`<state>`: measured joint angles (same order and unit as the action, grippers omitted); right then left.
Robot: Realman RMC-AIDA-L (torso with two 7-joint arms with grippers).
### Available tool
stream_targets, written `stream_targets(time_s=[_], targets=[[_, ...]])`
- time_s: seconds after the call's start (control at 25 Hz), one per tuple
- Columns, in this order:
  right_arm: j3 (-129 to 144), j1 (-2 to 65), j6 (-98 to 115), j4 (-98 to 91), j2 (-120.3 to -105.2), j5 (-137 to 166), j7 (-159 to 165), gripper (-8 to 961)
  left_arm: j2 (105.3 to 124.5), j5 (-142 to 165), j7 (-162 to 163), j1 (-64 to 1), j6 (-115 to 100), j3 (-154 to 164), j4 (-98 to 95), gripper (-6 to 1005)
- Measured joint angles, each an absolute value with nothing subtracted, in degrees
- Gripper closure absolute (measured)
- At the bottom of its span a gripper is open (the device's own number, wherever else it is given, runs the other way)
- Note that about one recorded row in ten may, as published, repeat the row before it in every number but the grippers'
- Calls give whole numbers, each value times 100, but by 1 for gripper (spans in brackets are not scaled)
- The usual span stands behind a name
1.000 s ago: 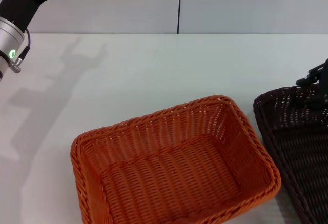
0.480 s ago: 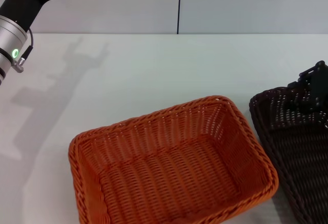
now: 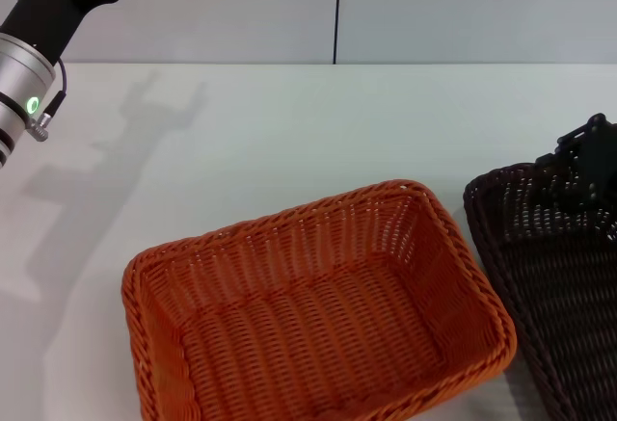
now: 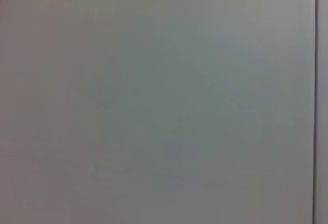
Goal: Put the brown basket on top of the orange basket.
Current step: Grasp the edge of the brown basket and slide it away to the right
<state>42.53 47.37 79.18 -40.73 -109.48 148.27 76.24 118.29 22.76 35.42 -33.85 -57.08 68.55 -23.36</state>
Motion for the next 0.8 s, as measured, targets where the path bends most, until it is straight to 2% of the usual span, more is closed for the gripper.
stream_targets(time_s=[0.6,0.8], targets=[[4309,4695,8167,-4405,-10936,14948,7715,498,11803,2276,3442,-3395,-5662,6777,-2314,170],[4313,4693,8630,-4672,-10879,14982,7754,524,11803,2276,3395,-3385,-5652,6769,-2311,170]])
